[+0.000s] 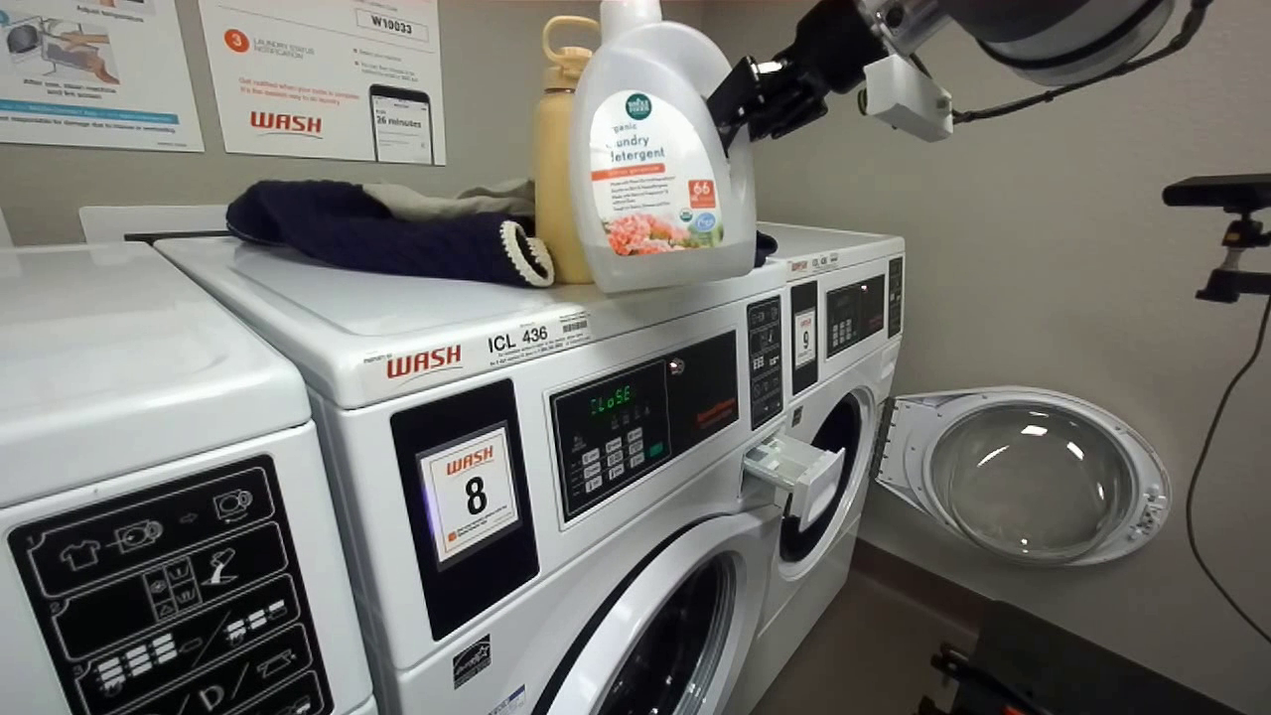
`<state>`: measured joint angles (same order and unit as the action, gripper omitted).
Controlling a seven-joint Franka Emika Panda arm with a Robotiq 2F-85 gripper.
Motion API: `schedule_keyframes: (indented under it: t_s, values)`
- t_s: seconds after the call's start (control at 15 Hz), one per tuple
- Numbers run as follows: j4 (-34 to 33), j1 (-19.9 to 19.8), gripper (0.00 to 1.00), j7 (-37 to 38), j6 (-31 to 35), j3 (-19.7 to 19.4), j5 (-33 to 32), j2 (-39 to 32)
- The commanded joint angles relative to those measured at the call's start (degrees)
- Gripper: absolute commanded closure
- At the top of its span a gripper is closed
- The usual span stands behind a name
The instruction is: Pour some of the detergent in the detergent tray of the second washing machine
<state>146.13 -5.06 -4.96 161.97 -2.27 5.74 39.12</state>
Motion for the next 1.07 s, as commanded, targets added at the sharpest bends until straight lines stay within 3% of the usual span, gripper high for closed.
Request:
schedule_keyframes:
  t_s: [0.0, 0.67, 1.0]
  values:
    - [-1.01, -2.59, 0.90, 2.75, -2.27, -1.23, -2.24, 3.11]
    - [-2.52, -13.79, 0.90, 4.31, -2.60, -3.46, -7.80, 0.73]
    - [-3.54, -22.27, 0.90, 6.99, -6.61, -0.67, -15.03, 1.07]
